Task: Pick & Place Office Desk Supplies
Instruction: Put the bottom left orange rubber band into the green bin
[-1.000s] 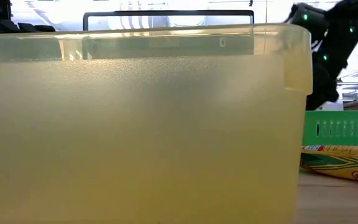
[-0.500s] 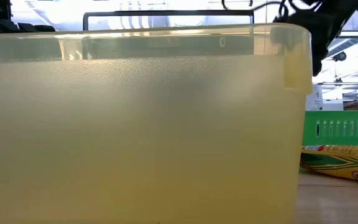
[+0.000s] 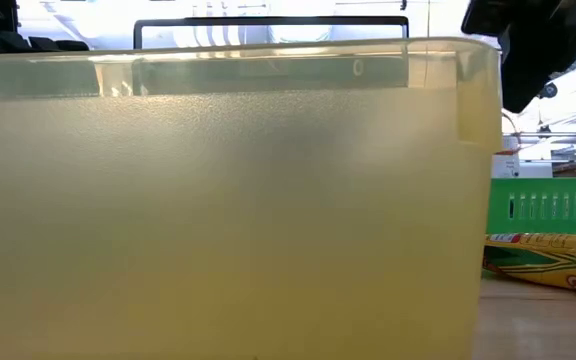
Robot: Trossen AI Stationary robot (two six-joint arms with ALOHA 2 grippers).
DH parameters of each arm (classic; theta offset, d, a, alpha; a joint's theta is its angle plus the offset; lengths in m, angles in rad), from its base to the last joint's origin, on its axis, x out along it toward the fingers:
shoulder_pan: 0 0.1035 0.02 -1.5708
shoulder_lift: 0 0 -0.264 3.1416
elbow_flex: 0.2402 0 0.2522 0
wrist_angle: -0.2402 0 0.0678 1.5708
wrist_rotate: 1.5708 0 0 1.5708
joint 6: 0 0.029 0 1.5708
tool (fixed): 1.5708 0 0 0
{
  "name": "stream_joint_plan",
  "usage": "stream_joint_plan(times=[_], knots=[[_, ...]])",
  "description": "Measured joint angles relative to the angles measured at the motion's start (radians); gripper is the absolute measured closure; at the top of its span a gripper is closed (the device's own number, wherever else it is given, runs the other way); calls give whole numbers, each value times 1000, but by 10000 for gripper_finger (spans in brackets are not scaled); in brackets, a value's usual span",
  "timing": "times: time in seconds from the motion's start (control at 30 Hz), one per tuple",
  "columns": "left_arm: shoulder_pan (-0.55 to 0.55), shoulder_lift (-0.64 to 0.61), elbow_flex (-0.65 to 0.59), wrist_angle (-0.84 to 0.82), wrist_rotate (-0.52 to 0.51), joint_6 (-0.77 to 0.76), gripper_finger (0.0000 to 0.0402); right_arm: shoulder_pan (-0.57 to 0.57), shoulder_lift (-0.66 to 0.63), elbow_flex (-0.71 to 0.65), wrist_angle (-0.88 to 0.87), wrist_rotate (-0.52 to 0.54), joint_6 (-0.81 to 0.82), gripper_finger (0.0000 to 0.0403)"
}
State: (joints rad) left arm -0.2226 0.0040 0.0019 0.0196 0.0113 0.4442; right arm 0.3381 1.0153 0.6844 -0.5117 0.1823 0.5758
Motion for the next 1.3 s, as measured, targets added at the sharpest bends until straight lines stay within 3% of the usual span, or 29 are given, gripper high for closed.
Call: stream_joint_plan(times=[0.17,0.83,1.07,1.3], knots=[[1,0,0,0,0,0,390,10,55,-36,76,-1,1,394],[1,13,0,0,0,0,390,10,354,-46,108,-9,79,394],[1,13,0,0,0,0,390,9,367,-39,108,-8,187,394],[0,13,0,0,0,0,390,9,329,-40,107,0,193,392]])
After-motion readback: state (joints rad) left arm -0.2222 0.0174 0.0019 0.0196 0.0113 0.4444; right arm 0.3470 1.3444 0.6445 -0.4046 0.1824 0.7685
